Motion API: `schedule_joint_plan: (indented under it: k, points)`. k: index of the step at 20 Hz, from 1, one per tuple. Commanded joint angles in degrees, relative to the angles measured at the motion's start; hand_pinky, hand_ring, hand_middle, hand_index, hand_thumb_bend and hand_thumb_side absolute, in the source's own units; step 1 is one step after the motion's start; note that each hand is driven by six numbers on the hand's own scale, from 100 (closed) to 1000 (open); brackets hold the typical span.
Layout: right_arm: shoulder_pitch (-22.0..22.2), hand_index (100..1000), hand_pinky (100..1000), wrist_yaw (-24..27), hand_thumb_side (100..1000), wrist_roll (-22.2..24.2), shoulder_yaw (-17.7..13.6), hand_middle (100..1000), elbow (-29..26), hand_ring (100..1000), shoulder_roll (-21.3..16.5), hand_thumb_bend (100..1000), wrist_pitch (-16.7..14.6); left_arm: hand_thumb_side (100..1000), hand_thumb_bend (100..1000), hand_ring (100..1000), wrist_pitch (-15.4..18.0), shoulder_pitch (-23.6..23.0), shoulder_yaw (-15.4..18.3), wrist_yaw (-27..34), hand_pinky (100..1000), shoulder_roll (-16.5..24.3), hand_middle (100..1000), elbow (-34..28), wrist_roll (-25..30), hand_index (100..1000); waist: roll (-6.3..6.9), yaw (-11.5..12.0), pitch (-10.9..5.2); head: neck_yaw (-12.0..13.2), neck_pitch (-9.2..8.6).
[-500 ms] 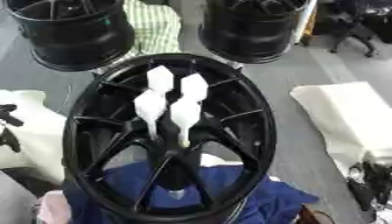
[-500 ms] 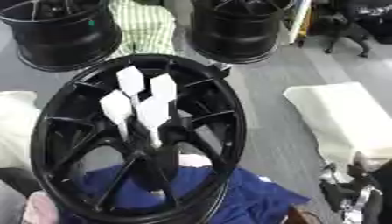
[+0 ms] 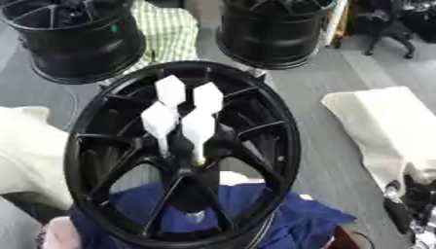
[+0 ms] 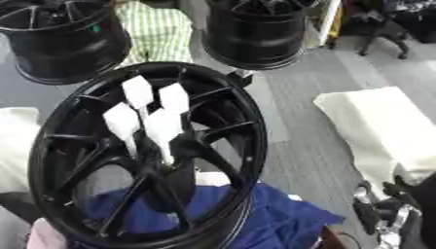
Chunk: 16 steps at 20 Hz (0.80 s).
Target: Pull the pin out of the wheel hub.
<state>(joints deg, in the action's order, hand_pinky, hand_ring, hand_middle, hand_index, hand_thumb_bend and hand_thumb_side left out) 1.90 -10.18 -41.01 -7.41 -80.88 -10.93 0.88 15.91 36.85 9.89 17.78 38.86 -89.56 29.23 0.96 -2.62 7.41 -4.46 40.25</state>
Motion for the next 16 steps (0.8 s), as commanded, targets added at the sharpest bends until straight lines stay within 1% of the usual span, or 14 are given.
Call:
schedule_joint_plan:
  k: [1, 2, 3, 4, 5, 8, 9, 10, 11, 12, 13, 14, 16]
  points:
    - [0.05, 710, 367, -0.40, 262, 0.24, -0.11, 638, -0.86, 503, -1.79, 246, 0.04, 327, 100, 354, 7.69, 5.81, -6.15, 3.00, 398, 7.49, 591, 4.32, 7.77, 819, 0.28, -0.21, -1.24, 0.17, 0.34]
    - [0.15, 710, 367, -0.46, 262, 0.30, -0.10, 638, -0.87, 503, -1.94, 246, 0.06, 290, 100, 359, 10.84, 8.61, -9.19, 1.97, 422, 8.55, 618, 5.82, 11.45, 833, 0.47, -0.31, -1.35, 0.12, 0.44]
    - [0.24, 710, 367, -0.51, 262, 0.35, -0.10, 638, -0.87, 503, -2.06, 246, 0.09, 288, 100, 357, 14.15, 11.22, -12.15, 0.56, 423, 8.94, 622, 7.51, 15.10, 835, 0.60, -0.35, -1.45, 0.03, 0.52]
    - [0.34, 710, 367, -0.56, 262, 0.40, -0.09, 638, -0.88, 503, -2.18, 247, 0.11, 272, 100, 359, 17.36, 13.78, -15.34, -0.92, 436, 8.82, 644, 8.95, 18.69, 841, 0.77, -0.46, -1.55, 0.04, 0.59]
    - [0.42, 710, 367, -0.59, 262, 0.43, -0.10, 638, -0.88, 503, -2.29, 247, 0.12, 270, 100, 359, 20.32, 15.99, -18.49, -2.85, 440, 8.33, 649, 10.16, 20.75, 842, 0.91, -0.50, -1.63, 0.06, 0.66]
    - [0.50, 710, 366, -0.77, 262, 0.51, -0.07, 638, -0.90, 503, -2.65, 247, 0.10, 254, 100, 336, 28.33, 21.20, -28.09, -11.28, 445, 5.54, 667, 12.86, 22.51, 841, 1.43, -0.69, -1.85, 0.14, 0.81]
    - [0.51, 710, 366, -0.82, 262, 0.54, -0.04, 638, -0.89, 503, -2.75, 247, 0.09, 258, 117, 332, 30.74, 22.59, -30.93, -14.37, 444, 4.34, 670, 14.07, 22.63, 841, 1.57, -0.70, -1.92, 0.05, 0.82]
    - [0.50, 710, 366, -0.91, 262, 0.57, -0.01, 638, -0.89, 503, -2.86, 248, 0.06, 270, 165, 329, 33.11, 23.82, -33.61, -17.68, 447, 3.07, 683, 15.47, 22.68, 842, 1.75, -0.76, -1.99, 0.02, 0.79]
    - [0.46, 710, 366, -1.01, 263, 0.60, 0.03, 638, -0.88, 503, -2.95, 248, 0.03, 277, 180, 326, 34.61, 24.89, -36.02, -20.96, 447, 1.74, 687, 16.79, 22.71, 842, 1.91, -0.83, -2.05, 0.00, 0.74]
    - [0.42, 710, 366, -1.10, 263, 0.62, 0.05, 638, -0.88, 503, -3.00, 248, 0.01, 293, 205, 319, 35.35, 25.62, -37.87, -23.53, 442, 0.62, 689, 17.76, 22.73, 841, 2.01, -0.88, -2.08, -0.03, 0.69]
    - [0.35, 710, 366, -1.22, 263, 0.67, 0.10, 638, -0.87, 503, -3.06, 248, 0.00, 301, 220, 317, 35.71, 26.26, -39.98, -25.92, 442, -0.53, 691, 18.48, 22.73, 841, 2.12, -1.00, -2.11, -0.05, 0.66]
    - [0.29, 710, 366, -1.31, 263, 0.71, 0.15, 638, -0.87, 503, -3.11, 248, 0.00, 324, 269, 309, 35.89, 26.73, -41.71, -27.94, 436, -1.48, 692, 19.08, 22.74, 840, 2.20, -1.10, -2.13, -0.08, 0.63]
    - [0.19, 710, 366, -1.45, 263, 0.77, 0.22, 638, -0.87, 503, -3.17, 248, -0.02, 346, 323, 303, 36.01, 27.35, -44.50, -31.42, 435, -2.84, 698, 19.84, 22.74, 842, 2.35, -1.25, -2.14, -0.09, 0.54]
